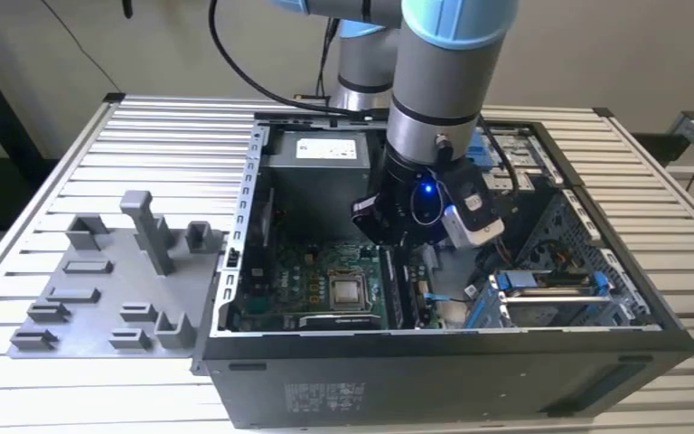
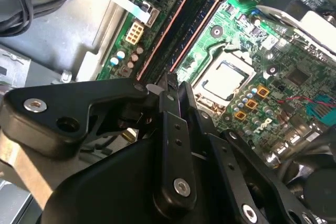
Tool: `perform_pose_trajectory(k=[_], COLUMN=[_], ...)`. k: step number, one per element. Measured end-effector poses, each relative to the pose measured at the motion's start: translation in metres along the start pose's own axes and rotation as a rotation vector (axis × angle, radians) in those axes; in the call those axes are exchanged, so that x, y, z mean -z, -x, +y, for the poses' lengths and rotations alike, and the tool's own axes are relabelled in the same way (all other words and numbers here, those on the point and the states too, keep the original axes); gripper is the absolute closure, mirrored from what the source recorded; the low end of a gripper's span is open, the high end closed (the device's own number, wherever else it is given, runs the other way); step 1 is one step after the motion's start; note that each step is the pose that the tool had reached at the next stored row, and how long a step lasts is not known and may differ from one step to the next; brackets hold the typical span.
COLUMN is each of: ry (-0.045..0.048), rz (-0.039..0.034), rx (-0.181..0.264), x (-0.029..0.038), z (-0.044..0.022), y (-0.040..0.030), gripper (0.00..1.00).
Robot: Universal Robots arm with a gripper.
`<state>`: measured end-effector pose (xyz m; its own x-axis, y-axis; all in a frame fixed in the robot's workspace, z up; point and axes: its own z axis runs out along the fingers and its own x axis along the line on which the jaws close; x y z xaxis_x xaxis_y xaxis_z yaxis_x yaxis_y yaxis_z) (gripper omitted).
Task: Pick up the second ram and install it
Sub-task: 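Insert the second ram into the second slot, then press down the second ram until it locks into place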
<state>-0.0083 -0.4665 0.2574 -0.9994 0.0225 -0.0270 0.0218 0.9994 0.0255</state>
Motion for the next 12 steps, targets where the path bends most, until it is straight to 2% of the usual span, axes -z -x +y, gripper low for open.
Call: perform_pose_trajectory(k=[3,4,5,12], ry=[0.0,0.0,0.0,0.0], rz=[0.0,0.0,0.0,0.0], rx=[0.0,0.0,0.0,0.0], x=[0.0,0.0001,0.0001,0.0003], z=[0.0,0.0,0.0,0.0], y=[0.0,0.0,0.0,0.0], gripper=[0.8,0.87,0.89,0.89])
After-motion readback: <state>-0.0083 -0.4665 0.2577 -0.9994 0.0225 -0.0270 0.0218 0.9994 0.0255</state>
